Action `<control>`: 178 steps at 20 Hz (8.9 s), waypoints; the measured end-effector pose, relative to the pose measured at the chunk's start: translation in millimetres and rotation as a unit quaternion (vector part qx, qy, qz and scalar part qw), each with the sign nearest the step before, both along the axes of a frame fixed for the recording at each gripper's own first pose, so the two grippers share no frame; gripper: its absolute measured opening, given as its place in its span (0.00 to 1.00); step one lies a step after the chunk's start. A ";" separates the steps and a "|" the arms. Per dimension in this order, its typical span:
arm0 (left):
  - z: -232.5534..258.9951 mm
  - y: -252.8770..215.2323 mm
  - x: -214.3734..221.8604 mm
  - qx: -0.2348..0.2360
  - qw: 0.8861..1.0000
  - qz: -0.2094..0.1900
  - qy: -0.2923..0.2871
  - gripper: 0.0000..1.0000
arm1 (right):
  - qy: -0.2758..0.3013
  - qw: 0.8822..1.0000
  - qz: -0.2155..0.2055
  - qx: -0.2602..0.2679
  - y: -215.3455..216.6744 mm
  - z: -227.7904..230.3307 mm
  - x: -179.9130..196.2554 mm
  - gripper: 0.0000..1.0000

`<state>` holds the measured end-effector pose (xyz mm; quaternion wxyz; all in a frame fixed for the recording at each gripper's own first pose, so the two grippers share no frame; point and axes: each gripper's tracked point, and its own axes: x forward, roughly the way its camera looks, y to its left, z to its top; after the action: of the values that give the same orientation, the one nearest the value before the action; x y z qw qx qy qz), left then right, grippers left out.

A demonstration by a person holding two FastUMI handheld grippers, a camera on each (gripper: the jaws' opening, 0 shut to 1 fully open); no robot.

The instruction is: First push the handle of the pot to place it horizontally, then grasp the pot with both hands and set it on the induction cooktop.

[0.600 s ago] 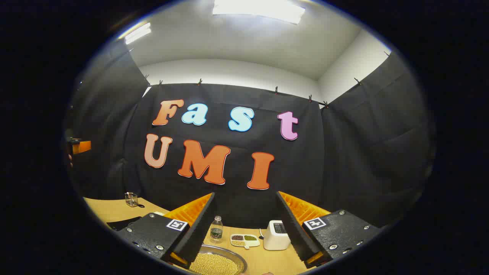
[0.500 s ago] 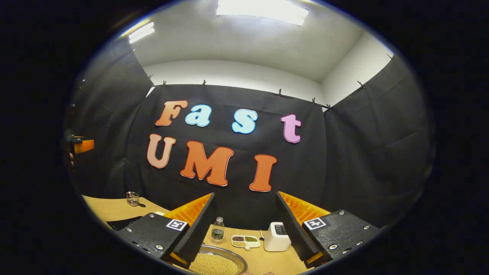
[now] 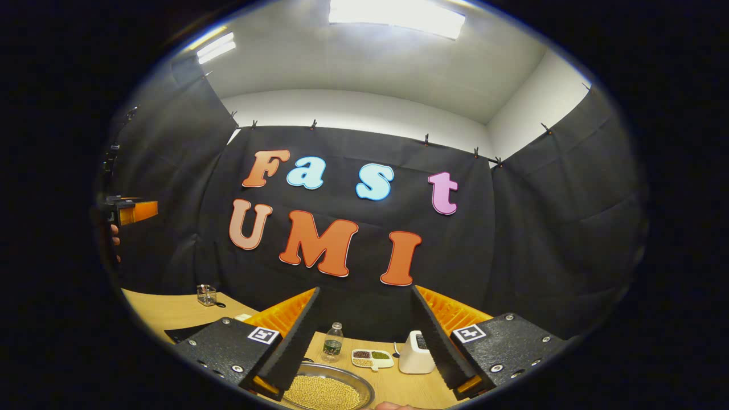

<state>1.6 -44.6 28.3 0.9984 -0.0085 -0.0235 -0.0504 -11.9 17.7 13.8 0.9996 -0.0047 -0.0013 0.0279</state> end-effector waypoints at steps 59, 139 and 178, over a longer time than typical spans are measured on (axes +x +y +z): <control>17.9 -100.9 25.3 0.013 0.993 -0.077 0.083 1.00 | 0.671 0.688 0.120 0.249 91.1 -370.1 -155.9 0.03; -397.8 -286.6 -10.9 0.089 0.810 -0.210 0.540 0.93 | 0.546 0.822 -0.014 0.161 -43.0 -393.1 36.0 0.84; -537.7 -337.8 32.1 0.112 0.824 -0.220 0.510 0.76 | 0.541 0.837 -0.077 0.027 -62.2 -464.6 38.8 0.70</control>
<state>33.7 -382.4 -509.4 0.8245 0.0742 0.4975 -0.2591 26.9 -44.5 -450.8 0.8396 0.0385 0.5395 -0.0507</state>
